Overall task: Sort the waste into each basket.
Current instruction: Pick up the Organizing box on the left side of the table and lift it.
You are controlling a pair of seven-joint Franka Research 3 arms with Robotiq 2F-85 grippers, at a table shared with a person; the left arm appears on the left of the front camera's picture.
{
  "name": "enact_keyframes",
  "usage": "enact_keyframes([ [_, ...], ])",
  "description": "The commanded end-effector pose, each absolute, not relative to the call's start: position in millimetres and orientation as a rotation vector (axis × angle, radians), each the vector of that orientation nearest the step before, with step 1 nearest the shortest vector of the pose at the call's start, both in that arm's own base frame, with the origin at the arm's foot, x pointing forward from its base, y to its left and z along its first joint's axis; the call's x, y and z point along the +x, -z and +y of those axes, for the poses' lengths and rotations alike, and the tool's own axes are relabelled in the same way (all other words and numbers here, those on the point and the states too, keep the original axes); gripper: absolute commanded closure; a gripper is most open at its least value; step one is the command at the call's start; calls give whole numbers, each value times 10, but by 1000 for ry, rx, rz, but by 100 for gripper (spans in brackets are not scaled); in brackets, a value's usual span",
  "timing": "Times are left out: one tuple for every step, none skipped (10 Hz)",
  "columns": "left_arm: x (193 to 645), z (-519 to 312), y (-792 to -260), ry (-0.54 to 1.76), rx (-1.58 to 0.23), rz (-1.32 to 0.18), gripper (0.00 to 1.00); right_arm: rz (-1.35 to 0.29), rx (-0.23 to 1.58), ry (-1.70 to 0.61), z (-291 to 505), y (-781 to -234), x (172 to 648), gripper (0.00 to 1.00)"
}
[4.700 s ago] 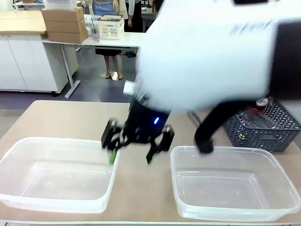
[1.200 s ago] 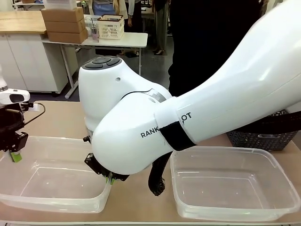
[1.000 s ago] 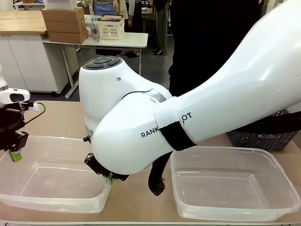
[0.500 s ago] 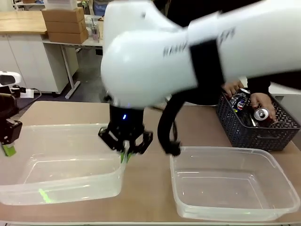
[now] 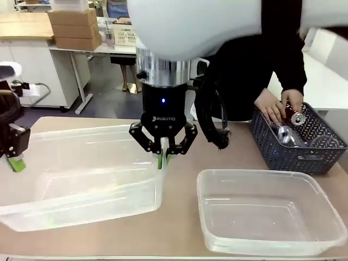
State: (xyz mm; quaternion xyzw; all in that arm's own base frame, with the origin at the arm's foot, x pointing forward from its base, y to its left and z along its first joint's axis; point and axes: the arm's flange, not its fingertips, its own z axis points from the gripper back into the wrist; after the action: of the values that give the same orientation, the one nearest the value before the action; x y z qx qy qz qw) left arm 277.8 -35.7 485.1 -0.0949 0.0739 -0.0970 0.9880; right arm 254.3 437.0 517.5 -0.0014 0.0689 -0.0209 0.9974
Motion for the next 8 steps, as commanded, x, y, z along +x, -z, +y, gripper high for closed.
enact_keyframes([
  [2809, -285, -4811, 224, -181, 150, 100, 136, 19, 66, 4385, -5075, 2549, 100],
  [2809, -285, -4811, 224, -181, 150, 100, 136, 19, 66, 4385, -5075, 2549, 100],
  [2799, -332, -4787, 194, -184, 163, 94, 141, -2, 37, 4404, -5112, 2533, 94],
  [2953, -457, -4904, 255, -235, 141, 94, 122, -20, 63, 4223, -4998, 2528, 94],
  [3117, -634, -5072, 249, -310, 162, 94, 91, -13, 114, 3989, -4965, 2505, 94],
  [3228, -894, -5234, 256, -327, 164, 94, 92, 23, 147, 3724, -4997, 2443, 94],
  [3301, -1099, -5353, 230, -350, 167, 94, 117, 49, 164, 3494, -5052, 2372, 94],
  [3345, -1280, -5467, 198, -400, 177, 94, 115, 57, 141, 3239, -5096, 2335, 94],
])
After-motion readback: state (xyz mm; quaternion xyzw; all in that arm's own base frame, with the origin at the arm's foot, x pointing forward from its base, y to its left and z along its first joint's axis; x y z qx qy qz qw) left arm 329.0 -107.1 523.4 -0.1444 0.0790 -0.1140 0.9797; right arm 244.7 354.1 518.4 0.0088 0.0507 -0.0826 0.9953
